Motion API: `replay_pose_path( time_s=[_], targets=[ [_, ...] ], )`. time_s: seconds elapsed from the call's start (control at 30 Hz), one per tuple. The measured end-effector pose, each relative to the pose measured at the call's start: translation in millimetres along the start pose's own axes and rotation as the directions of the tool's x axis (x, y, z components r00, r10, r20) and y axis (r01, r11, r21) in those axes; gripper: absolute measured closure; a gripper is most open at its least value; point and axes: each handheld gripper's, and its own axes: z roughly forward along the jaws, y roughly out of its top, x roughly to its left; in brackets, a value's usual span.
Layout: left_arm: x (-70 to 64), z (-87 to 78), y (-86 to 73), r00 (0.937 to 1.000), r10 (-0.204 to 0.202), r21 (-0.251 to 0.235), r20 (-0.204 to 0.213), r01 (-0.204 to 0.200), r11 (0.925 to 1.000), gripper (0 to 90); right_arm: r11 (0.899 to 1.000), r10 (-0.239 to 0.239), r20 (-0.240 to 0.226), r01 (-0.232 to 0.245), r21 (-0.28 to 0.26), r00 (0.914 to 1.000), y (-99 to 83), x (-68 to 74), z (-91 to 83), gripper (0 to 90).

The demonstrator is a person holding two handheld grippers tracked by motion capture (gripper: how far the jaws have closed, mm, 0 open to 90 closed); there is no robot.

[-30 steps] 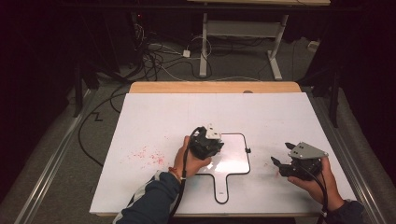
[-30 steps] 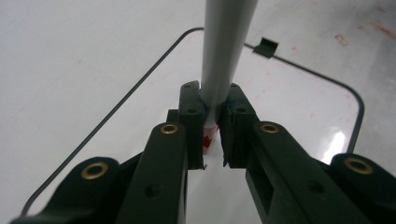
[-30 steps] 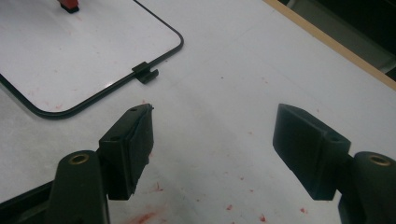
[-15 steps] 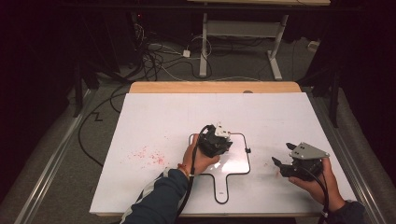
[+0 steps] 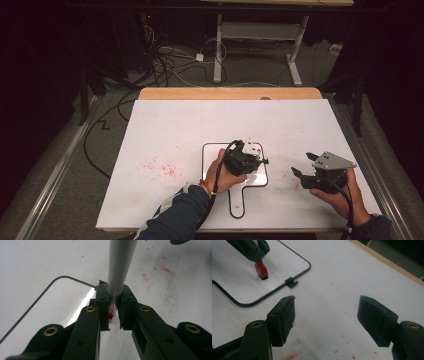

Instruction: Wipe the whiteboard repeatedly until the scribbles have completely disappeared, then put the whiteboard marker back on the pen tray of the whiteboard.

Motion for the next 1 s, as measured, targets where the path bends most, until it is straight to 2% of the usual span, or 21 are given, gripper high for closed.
replay_pose_path(
  time_s=[0.07, 0.17, 0.27, 0.3, 0.47, 0.63, 0.7, 0.73, 0.8, 0.83, 0.9, 0.97, 1.0],
  targets=[
    [0.3, -1.1, 0.0, 1.0000, -0.003, -0.007, 0.005, 0.003, 1.0000, 78.3, 1.000, 0.026, -0.021, -0.027, -0.016, 0.9994, 2.3, -1.4, -1.0, 33.9],
    [-0.7, -2.6, 1.2, 0.9998, -0.009, -0.035, 0.020, 0.010, 0.9993, 78.2, 0.996, 0.075, -0.082, -0.079, -0.048, 0.9938, 6.1, -1.3, -2.7, 34.9],
    [-5.5, -4.5, 3.3, 0.9990, 0.006, -0.057, 0.045, -0.003, 0.9984, 78.1, 0.991, 0.080, -0.152, -0.095, -0.097, 0.9852, 10.8, 1.3, -7.0, 35.0],
    [-6.9, -4.7, 3.8, 0.9985, 0.005, -0.064, 0.054, -0.002, 0.9979, 78.1, 0.987, 0.089, -0.196, -0.114, -0.117, 0.9765, 13.1, 3.1, -8.3, 35.3],
    [-17.1, -5.5, 9.8, 0.9963, 0.030, -0.079, 0.080, -0.023, 0.9966, 78.0, 0.982, 0.055, -0.281, -0.103, -0.158, 0.9580, 23.8, 16.7, -11.3, 37.2],
    [-22.2, -7.2, 12.3, 0.9921, 0.032, -0.077, 0.122, -0.022, 0.9968, 77.9, 0.977, 0.044, -0.306, -0.106, -0.187, 0.9509, 36.0, 26.8, -9.4, 41.6],
    [-23.2, -8.0, 13.2, 0.9916, 0.036, -0.076, 0.124, -0.027, 0.9967, 77.8, 0.974, 0.050, -0.339, -0.122, -0.192, 0.9393, 39.7, 27.9, -6.7, 42.3],
    [-23.3, -8.7, 13.4, 0.9916, 0.037, -0.079, 0.124, -0.027, 0.9965, 77.8, 0.974, 0.047, -0.338, -0.118, -0.192, 0.9401, 41.2, 28.9, -5.5, 43.9],
    [-23.3, -9.5, 13.2, 0.9911, 0.036, -0.079, 0.128, -0.026, 0.9966, 77.8, 0.976, 0.034, -0.356, -0.107, -0.189, 0.9338, 43.4, 31.1, -2.4, 46.0],
    [-23.7, -9.7, 12.6, 0.9910, 0.037, -0.076, 0.128, -0.027, 0.9967, 77.8, 0.976, 0.032, -0.357, -0.106, -0.188, 0.9337, 44.3, 32.1, -1.1, 46.5],
    [-24.8, -9.3, 11.0, 0.9898, 0.037, -0.072, 0.138, -0.027, 0.9971, 77.9, 0.976, 0.041, -0.372, -0.117, -0.184, 0.9272, 46.7, 33.3, 1.6, 48.7],
    [-27.1, -8.9, 9.7, 0.9889, 0.041, -0.065, 0.143, -0.032, 0.9974, 77.9, 0.976, 0.042, -0.363, -0.116, -0.184, 0.9309, 49.8, 34.8, 5.2, 50.6],
    [-28.2, -8.7, 9.4, 0.9877, 0.040, -0.062, 0.151, -0.031, 0.9976, 77.9, 0.975, 0.051, -0.369, -0.126, -0.182, 0.9279, 51.1, 35.2, 7.4, 52.0]
  ],
)
